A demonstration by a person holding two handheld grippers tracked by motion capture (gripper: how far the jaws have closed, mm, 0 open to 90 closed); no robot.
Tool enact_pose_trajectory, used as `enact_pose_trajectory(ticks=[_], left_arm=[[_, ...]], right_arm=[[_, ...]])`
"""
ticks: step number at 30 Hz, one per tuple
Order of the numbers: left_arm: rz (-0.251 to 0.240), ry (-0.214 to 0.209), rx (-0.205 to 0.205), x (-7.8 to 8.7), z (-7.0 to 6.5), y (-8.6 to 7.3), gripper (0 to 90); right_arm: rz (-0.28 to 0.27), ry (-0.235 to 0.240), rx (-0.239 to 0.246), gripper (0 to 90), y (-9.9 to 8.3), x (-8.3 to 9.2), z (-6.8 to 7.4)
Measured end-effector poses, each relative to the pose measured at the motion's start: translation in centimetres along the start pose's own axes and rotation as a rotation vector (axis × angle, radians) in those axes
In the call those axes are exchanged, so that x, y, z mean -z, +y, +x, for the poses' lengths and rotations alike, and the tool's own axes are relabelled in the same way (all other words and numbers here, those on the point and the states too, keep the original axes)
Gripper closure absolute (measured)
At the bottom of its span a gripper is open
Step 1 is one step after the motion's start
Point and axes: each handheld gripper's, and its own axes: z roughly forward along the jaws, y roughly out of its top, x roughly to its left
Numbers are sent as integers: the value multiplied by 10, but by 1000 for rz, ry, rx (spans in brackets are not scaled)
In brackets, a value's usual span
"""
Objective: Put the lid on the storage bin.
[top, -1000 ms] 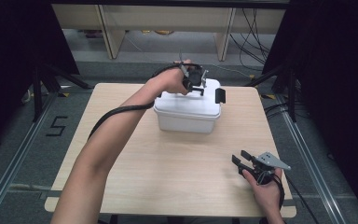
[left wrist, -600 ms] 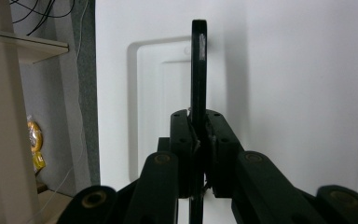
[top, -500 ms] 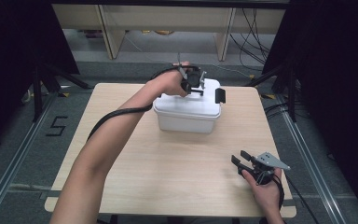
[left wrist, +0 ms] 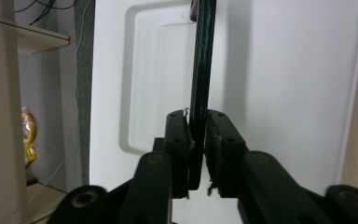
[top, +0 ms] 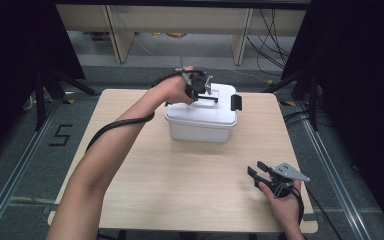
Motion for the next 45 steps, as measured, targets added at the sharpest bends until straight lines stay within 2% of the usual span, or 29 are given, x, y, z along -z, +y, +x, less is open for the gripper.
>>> enact_pose_trajectory(ticks=[3,6,9,10,14,17,21,23,26,27,28,30,31,34,35,37,38,39,40,42,45], left_arm=[[3,1,-10,-1,0,0,830],[21,10,-48,0,-1,2,836],[21,10,-50,-1,-2,2,838],[21,11,-52,-1,-1,2,839],[20,11,-51,-1,-2,2,838],[9,6,-21,-1,-2,2,799],[-14,23,26,-1,-3,-1,625],[-39,32,67,1,-3,-4,562],[-63,48,84,9,-1,-10,488],[-75,51,99,14,-1,-13,464],[-83,50,107,16,-1,-15,442],[-110,46,134,23,-2,-20,409],[-120,52,141,26,-3,-23,399],[-160,68,174,38,-7,-34,392],[-176,72,186,42,-9,-39,392],[-202,80,209,51,-14,-49,400],[-217,88,220,55,-17,-54,408],[-231,93,230,59,-20,-60,416],[-262,96,258,62,-26,-67,428],[-279,104,272,67,-35,-79,455],[-290,107,309,71,-47,-96,530]], right_arm=[[-5,5,1,504,0,0,0],[-24,7,25,502,0,-2,-2],[-24,8,26,502,0,-2,-2],[-6,-3,14,502,0,0,-1],[-20,11,22,503,0,-2,-2],[-14,10,3,503,0,-1,0],[0,8,2,502,0,-1,0],[0,8,2,502,0,-1,0],[5,13,-10,502,0,-1,1],[2,13,10,502,0,-1,0],[-4,14,-4,502,0,-2,1],[-8,8,30,501,0,-4,0],[2,4,15,500,0,-3,1],[9,8,2,501,1,-3,2],[-6,13,17,501,2,-4,1],[-6,12,6,508,4,-4,2],[2,0,16,517,7,-4,2],[-14,9,33,531,9,-5,1],[-1,17,3,558,11,-3,5],[-4,13,46,618,17,-5,4],[10,16,84,768,28,-7,8]])
